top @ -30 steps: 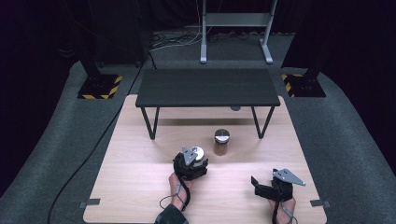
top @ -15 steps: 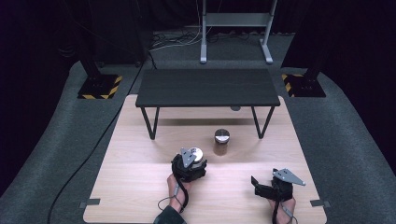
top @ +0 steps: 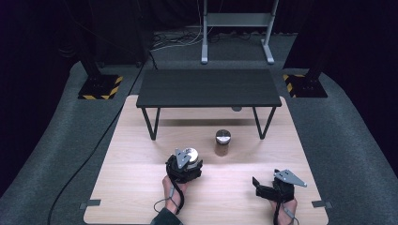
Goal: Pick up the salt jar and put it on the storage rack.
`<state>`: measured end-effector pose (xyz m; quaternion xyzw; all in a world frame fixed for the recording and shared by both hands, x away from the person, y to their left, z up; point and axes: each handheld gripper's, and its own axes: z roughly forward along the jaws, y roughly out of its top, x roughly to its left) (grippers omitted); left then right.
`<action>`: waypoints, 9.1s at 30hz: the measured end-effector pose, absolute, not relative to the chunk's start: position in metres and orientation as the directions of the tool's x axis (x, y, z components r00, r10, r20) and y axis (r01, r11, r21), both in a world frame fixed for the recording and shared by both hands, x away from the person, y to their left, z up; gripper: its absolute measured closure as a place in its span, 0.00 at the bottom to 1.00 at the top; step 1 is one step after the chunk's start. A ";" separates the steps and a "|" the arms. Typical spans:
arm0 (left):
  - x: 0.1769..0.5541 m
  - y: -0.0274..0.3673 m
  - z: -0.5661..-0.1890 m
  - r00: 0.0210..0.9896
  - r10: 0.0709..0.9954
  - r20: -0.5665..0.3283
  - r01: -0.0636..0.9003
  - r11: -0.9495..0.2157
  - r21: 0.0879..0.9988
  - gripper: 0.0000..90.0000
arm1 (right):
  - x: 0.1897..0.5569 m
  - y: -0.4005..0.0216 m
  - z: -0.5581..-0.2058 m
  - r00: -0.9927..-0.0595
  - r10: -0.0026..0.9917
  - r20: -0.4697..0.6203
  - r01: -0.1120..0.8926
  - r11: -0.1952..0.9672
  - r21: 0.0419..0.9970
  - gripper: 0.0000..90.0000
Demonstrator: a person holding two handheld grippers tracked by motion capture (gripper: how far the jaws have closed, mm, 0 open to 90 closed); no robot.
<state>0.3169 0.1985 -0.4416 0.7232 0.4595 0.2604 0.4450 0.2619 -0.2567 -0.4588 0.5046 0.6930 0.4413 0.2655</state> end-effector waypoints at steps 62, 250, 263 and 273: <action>0.321 0.247 -0.392 0.421 0.907 0.011 0.380 -0.187 0.906 0.34 | 0.262 -0.257 -0.459 -0.349 0.934 0.082 0.464 0.096 0.880 0.02; 0.475 0.251 -0.242 0.459 0.888 -0.005 0.391 -0.198 0.899 0.34 | 0.262 -0.261 -0.460 -0.366 0.927 0.088 0.459 0.098 0.883 0.00; 0.476 0.250 -0.242 0.457 0.890 -0.004 0.391 -0.197 0.899 0.34 | 0.262 -0.261 -0.460 -0.366 0.927 0.089 0.458 0.096 0.884 0.00; 0.474 0.250 -0.236 0.465 0.885 0.015 0.396 -0.223 0.890 0.24 | 0.262 -0.261 -0.460 -0.366 0.926 0.089 0.457 0.096 0.884 0.00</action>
